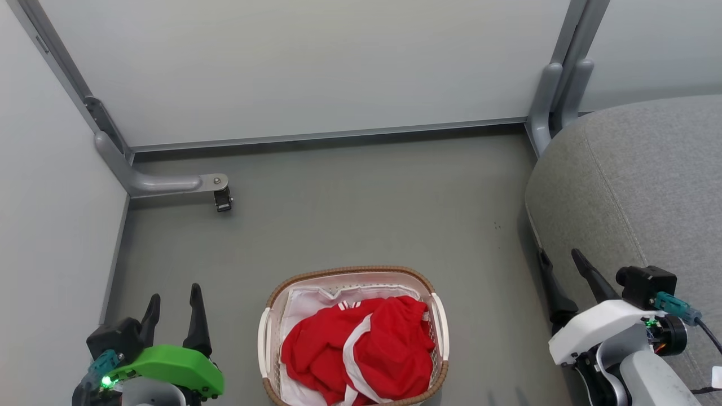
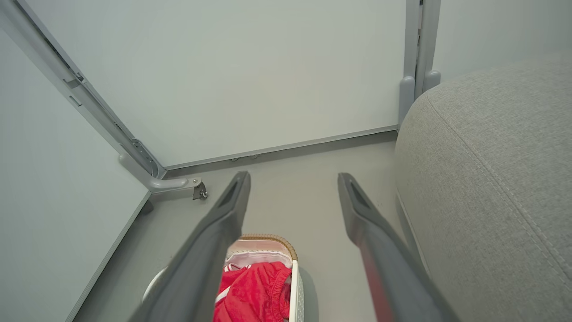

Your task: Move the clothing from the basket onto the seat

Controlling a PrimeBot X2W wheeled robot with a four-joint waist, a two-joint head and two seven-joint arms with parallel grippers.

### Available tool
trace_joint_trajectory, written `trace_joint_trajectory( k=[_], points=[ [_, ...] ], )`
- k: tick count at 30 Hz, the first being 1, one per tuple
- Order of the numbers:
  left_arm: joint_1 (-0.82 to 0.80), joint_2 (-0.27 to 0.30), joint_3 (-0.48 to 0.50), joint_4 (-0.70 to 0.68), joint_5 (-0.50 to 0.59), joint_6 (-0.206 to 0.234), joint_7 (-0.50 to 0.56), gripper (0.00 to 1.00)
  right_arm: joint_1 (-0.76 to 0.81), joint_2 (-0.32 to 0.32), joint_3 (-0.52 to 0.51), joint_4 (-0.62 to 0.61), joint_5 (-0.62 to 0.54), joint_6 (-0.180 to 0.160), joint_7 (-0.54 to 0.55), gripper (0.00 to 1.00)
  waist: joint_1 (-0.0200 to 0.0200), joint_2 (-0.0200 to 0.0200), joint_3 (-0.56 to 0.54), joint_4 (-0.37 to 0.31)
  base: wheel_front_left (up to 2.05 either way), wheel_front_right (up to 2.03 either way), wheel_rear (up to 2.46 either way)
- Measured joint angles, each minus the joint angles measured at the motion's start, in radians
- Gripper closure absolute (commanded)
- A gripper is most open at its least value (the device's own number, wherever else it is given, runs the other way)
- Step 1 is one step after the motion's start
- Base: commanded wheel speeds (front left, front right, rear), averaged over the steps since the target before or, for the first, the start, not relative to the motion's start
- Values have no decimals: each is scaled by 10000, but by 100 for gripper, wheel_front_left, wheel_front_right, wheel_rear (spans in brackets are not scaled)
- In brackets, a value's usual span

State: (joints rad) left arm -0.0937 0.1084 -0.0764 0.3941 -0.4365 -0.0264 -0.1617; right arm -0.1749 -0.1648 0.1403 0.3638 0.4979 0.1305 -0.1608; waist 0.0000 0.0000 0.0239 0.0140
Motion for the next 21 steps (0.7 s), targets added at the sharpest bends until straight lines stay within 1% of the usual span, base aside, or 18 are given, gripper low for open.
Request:
trace_joint_trajectory(
  k=[9, 16, 21],
  points=[
    [8, -2, -31, 92, 821, 105, -222, 0, -63, -38, 27, 100, -890, 0, -232, 0, 0, 0, 54, -8, 0, 0, 0],
    [131, -71, 75, 42, 1352, 174, -362, 0, -38, 79, -10, 173, -1597, 0, -378, 0, 0, 0, 24, 15, 0, 0, 0],
    [187, -196, 171, -75, 1733, 173, -485, 0, 12, 184, -267, 186, -2059, 0, -485, 0, 0, 0, 16, 36, 0, 0, 0]
  ],
)
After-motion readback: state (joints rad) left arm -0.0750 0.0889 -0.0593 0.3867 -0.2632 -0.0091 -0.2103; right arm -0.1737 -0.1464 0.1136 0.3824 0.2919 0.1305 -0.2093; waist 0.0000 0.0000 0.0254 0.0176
